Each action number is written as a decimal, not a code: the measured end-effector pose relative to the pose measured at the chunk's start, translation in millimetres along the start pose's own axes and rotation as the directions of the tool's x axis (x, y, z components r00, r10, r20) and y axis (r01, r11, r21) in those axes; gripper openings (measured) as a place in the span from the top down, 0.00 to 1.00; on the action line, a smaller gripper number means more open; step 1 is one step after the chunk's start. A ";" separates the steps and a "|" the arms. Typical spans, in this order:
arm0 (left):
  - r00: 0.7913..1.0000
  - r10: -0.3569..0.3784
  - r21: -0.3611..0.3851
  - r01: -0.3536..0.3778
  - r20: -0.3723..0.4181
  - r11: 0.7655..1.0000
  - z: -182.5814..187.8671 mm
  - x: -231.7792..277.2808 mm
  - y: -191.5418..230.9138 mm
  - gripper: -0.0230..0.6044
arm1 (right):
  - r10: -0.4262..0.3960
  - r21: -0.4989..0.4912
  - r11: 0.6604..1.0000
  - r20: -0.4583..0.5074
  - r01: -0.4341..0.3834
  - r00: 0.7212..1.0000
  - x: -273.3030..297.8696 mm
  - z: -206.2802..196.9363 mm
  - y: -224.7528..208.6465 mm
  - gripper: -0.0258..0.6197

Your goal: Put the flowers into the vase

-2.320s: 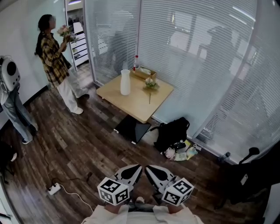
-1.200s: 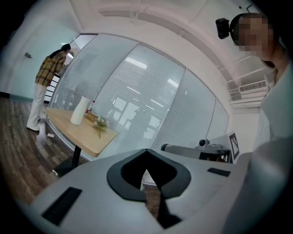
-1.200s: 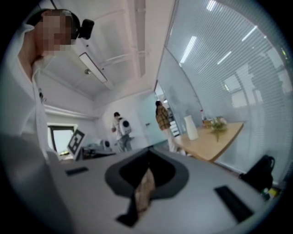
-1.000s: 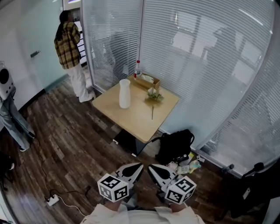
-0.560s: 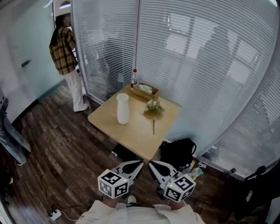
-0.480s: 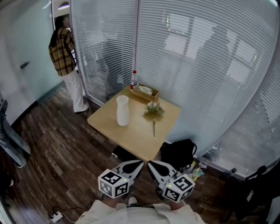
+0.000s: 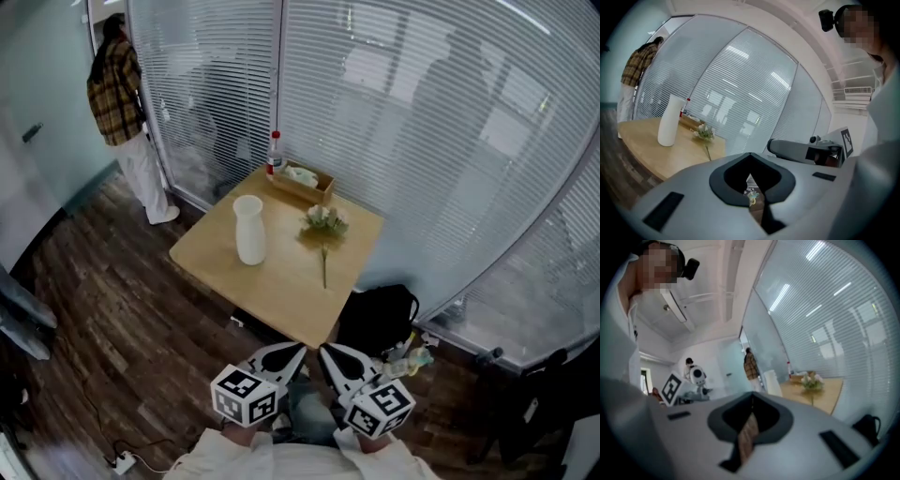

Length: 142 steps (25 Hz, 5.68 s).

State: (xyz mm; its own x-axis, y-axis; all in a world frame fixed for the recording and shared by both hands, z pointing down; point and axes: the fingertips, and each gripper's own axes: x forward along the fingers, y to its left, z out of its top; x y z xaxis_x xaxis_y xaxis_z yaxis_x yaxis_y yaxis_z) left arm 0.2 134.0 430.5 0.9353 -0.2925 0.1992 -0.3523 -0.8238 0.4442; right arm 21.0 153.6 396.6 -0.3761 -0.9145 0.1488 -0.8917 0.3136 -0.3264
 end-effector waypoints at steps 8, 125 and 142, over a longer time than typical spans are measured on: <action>0.998 0.064 -0.008 -0.063 0.027 0.998 33.6 37.6 53.9 0.95 | 0.037 -0.011 0.999 -0.006 -0.037 0.999 56.7 27.4 -49.9 0.94; 0.977 -0.019 -0.180 -0.020 -0.213 0.983 35.9 260.3 238.7 0.95 | -0.219 0.178 0.929 -0.447 0.326 0.867 266.0 -65.9 -369.5 0.67; 0.974 -0.012 -0.250 -0.046 -0.225 0.967 27.2 262.4 254.0 0.95 | -0.242 0.240 0.890 -0.472 0.388 0.848 277.4 -79.6 -383.5 0.67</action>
State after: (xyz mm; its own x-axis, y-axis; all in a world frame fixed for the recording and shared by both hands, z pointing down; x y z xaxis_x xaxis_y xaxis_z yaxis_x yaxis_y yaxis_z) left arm 157.0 -165.2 571.8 0.9079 -0.1661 0.3850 -0.3920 -0.6620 0.6389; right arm 238.5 -200.0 637.3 -0.2217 -0.7307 0.6457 -0.8789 -0.1370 -0.4569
